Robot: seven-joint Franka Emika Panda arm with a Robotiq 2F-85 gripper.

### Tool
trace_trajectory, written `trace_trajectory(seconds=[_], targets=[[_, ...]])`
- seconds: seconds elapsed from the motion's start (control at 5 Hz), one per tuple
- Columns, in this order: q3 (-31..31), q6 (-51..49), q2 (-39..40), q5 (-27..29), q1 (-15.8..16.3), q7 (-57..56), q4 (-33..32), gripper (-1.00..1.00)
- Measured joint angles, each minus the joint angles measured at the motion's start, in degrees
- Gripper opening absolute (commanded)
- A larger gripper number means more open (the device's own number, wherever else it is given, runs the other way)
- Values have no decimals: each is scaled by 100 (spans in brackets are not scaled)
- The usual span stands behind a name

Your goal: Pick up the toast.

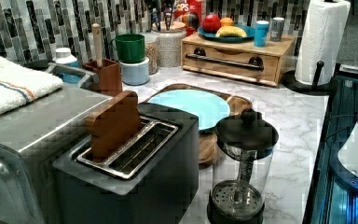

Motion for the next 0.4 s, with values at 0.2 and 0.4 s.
trace_trajectory(seconds=[0.2, 0.4], targets=[[558, -180, 24, 0, 45, 974, 17, 100], [1016, -449, 147, -36, 214, 1838, 134, 100]])
